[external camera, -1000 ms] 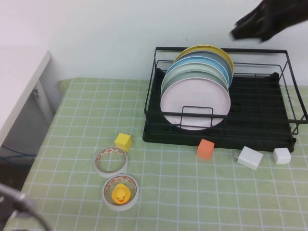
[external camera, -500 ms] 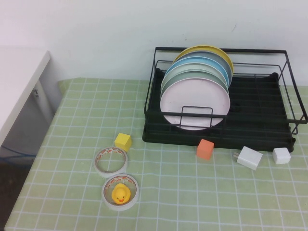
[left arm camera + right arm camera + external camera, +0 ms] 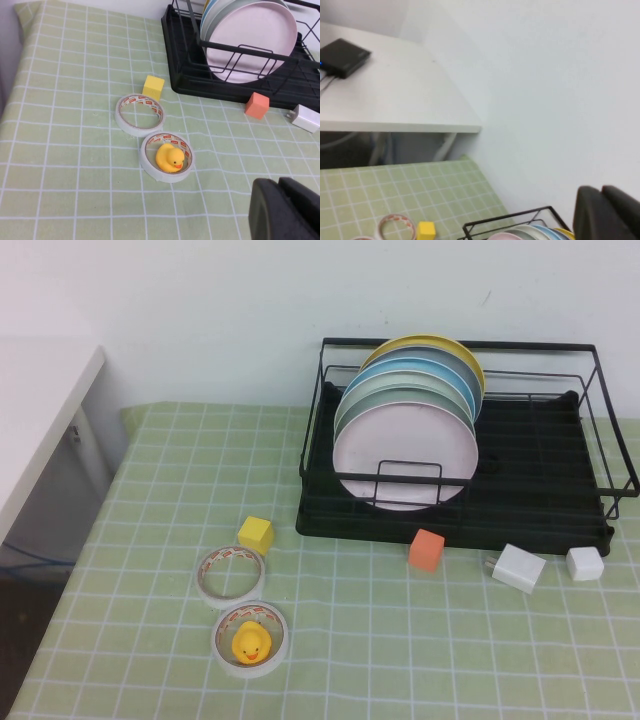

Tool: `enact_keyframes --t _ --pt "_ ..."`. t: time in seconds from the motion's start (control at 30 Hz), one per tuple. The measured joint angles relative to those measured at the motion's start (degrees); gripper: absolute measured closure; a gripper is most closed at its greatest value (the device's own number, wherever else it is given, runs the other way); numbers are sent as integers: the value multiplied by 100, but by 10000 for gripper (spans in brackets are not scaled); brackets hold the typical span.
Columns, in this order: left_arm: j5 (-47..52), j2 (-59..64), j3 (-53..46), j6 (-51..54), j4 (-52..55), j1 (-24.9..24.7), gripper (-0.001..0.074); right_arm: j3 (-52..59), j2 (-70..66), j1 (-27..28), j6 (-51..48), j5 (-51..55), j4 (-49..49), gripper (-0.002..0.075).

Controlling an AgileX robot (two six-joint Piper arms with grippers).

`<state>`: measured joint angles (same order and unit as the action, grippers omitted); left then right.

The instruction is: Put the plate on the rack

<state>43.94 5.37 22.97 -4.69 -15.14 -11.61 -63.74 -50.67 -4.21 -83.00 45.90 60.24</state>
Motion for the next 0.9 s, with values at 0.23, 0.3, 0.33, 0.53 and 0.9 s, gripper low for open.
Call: enact_keyframes --t 0.23,0.3,0.33,0.53,0.9 --pt "0 0 0 0 0 0 735 1132 1032 0 -9 -81 33 714" --pt "2 0 0 0 0 0 735 1332 1117 0 -9 166 33 714" --pt "2 0 0 0 0 0 735 1428 1142 0 2 330 33 714" --pt "12 0 0 0 0 0 735 1617 1153 0 13 1752 -46 714" --pt "12 0 0 0 0 0 735 2080 2068 0 507 634 -1867 714"
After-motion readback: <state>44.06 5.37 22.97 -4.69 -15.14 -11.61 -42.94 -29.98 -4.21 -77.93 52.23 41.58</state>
